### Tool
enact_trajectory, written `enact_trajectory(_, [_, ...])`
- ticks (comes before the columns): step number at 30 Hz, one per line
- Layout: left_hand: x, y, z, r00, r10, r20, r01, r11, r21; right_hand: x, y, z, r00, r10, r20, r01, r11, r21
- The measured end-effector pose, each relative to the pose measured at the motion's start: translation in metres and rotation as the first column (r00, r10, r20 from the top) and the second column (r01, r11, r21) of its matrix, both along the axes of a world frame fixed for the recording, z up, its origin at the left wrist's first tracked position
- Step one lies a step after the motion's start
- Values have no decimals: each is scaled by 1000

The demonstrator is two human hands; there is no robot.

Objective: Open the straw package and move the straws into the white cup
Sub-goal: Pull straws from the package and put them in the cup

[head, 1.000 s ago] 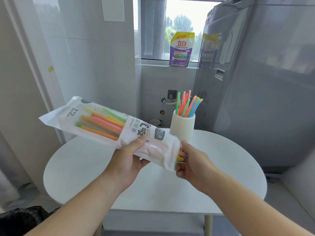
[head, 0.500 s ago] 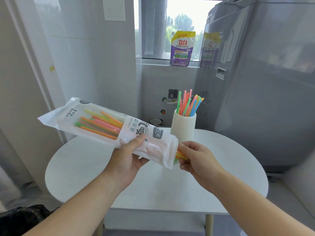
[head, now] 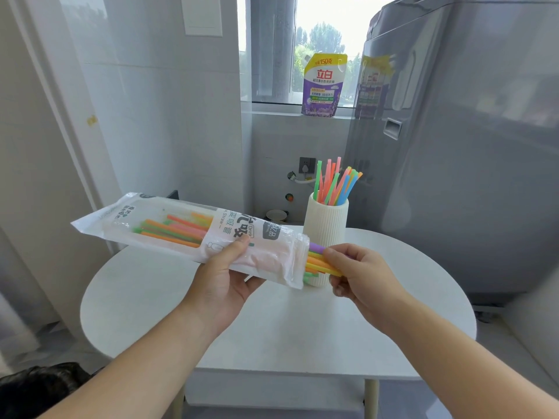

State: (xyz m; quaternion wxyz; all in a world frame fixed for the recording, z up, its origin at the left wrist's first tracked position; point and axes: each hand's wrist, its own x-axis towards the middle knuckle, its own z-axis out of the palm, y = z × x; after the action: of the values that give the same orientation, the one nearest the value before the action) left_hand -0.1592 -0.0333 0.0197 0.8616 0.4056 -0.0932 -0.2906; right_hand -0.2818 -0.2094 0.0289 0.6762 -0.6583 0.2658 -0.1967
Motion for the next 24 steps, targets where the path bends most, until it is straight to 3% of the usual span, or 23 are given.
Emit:
enact_trajectory(9, [-2, -2, -1, 997, -4, -81, 3, 1000, -20, -3, 1, 4, 1000, 12, 13, -12, 999, -39])
enact_trajectory(14, [-5, -5, -3, 996, -9, -93, 7, 1000, -18, -1, 5, 8, 999, -44, 9, 45, 986, -160])
enact_trajectory(20, [-4, -3, -3, 993, -13, -119, 12, 1000, -7, -6, 2, 14, 998, -51, -32, 27, 851, -524])
enact_trajectory(24, [-2, -3, -3, 991, -7, -136, 5, 1000, -13, -11, -5, 20, 999, -28, -17, 15, 858, -513])
